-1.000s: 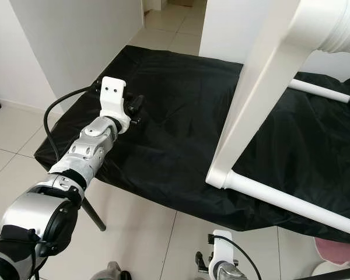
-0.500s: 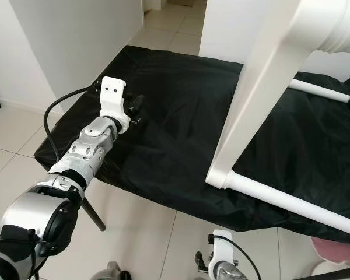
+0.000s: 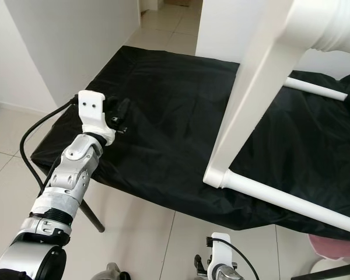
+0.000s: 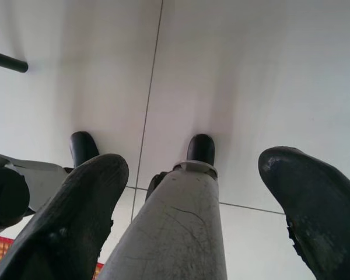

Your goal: Building children table

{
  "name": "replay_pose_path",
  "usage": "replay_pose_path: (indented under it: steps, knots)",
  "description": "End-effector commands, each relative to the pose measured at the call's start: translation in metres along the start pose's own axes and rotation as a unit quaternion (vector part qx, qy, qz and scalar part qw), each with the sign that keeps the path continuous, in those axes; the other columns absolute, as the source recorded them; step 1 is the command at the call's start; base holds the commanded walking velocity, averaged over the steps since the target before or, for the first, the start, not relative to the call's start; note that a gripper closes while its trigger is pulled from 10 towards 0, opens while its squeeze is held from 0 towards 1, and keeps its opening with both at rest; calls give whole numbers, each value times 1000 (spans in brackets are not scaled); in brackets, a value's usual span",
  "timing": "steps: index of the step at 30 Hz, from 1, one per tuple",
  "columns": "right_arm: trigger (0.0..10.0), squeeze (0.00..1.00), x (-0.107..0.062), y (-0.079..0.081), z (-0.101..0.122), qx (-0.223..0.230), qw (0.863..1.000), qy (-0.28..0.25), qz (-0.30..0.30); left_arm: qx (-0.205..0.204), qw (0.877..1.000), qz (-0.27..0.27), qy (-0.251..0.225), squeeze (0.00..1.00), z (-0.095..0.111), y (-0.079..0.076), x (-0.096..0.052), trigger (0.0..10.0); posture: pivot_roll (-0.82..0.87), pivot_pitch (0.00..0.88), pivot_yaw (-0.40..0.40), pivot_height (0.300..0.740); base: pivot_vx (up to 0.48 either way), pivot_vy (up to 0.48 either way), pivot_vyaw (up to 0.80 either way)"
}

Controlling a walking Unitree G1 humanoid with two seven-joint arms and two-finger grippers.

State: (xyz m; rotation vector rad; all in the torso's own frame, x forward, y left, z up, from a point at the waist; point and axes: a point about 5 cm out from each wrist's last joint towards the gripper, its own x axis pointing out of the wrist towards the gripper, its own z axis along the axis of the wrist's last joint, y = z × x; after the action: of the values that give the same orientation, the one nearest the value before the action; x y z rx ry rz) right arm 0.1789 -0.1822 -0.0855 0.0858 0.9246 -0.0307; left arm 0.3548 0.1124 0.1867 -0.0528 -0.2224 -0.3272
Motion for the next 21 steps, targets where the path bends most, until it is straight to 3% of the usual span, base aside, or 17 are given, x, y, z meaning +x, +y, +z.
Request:
replay_pose_path:
  steps: [1, 21]
  knots:
    - [10000, 0, -1, 0, -4, -2, 1000, 8, -2, 3, 1000, -5, 1, 0, 4, 0, -2, 10000, 4, 0, 0, 740, 0, 0, 0]
    - [10000, 0, 0, 0, -2, -2, 1000, 3, -1, 3, 1000, -4, 12, 0, 5, -2, -11, 10000, 7, 0, -24, 740, 0, 0, 0]
